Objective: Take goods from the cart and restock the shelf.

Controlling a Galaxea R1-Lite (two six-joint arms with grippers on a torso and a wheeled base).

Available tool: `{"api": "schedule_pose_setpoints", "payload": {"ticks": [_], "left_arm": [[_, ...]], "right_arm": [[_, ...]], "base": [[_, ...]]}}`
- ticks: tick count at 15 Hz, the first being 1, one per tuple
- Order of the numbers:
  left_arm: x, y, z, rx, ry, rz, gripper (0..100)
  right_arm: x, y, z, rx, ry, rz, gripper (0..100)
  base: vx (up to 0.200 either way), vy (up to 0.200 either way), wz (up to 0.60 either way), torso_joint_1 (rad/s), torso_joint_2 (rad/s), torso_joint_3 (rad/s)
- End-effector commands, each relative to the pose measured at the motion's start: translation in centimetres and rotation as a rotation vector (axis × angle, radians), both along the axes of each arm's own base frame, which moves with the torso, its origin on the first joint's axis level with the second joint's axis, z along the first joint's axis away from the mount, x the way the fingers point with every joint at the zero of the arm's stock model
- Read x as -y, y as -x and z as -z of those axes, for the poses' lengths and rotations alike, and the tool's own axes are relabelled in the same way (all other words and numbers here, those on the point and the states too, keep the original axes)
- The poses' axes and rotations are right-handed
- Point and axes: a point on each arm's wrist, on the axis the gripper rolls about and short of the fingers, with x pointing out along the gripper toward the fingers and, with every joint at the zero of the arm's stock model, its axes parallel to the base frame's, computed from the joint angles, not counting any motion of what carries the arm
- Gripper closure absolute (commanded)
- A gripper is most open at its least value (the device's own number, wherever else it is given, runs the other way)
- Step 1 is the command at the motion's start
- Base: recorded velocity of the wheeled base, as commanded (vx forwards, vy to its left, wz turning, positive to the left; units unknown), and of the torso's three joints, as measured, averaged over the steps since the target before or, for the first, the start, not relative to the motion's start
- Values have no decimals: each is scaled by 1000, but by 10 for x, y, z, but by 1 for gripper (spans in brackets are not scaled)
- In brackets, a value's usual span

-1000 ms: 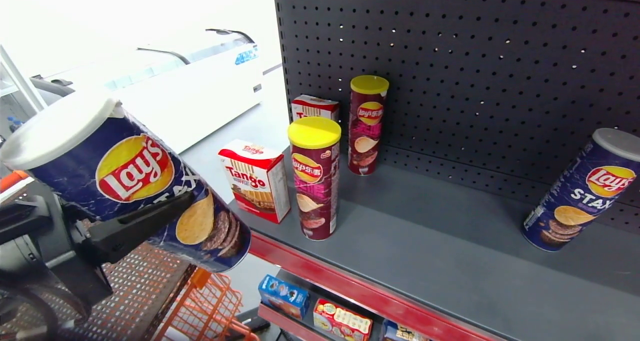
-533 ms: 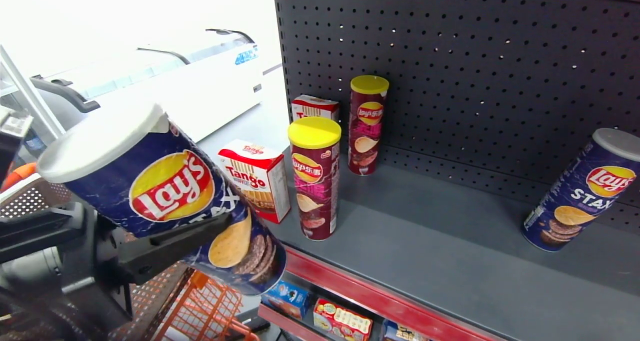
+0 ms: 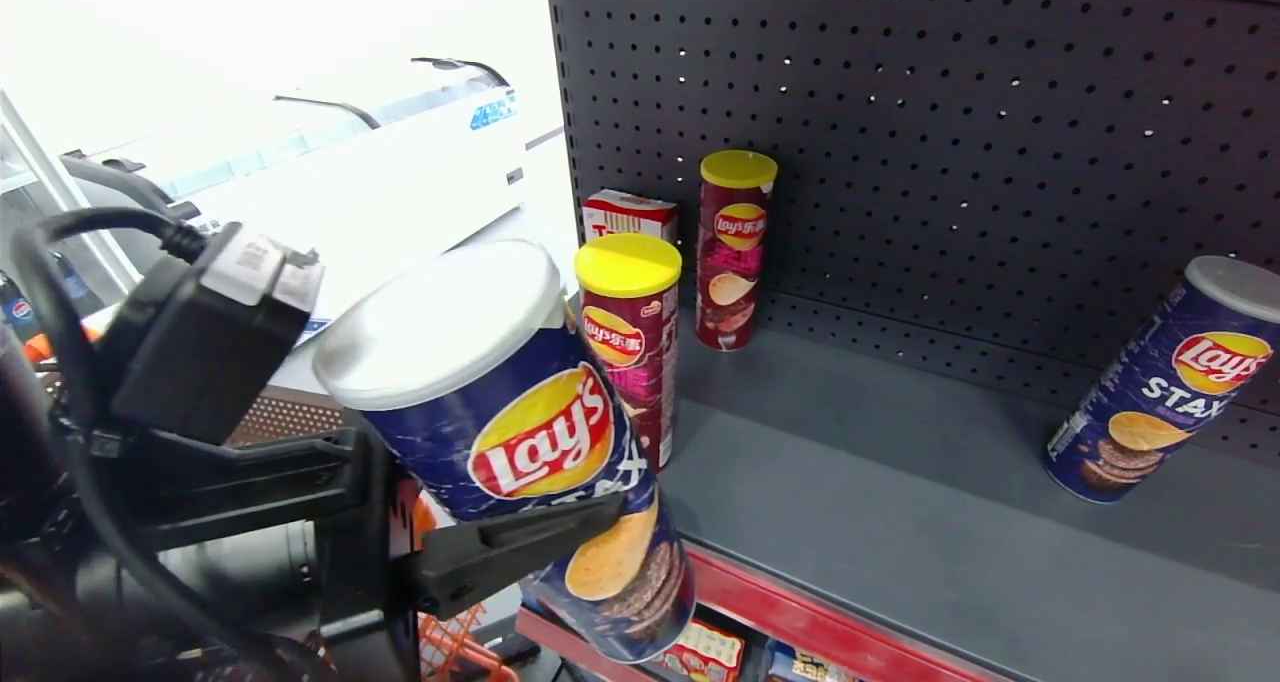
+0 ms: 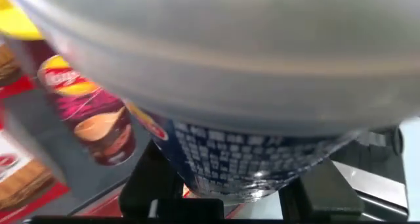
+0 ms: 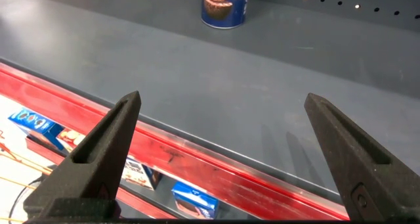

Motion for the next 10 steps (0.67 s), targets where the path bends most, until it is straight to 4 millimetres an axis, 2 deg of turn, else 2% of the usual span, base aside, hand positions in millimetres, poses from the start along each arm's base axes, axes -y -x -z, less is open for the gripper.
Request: {"api": "schedule_pose_setpoints", "payload": {"ticks": [1,6,10], "left_arm": [[17,-9,10,-41,-35,36,100],[28,-12,17,-59,-53,62,100],[32,-16,13,-51,-46,62,100]], "right_arm": [[0,0,0,-1,0,0,0],[0,0,0,-1,0,-2,0],[0,0,0,-1,0,0,0]], "base": [[0,0,0,0,0,0],[0,0,0,0,0,0],[0,0,-600,1,6,4]]}}
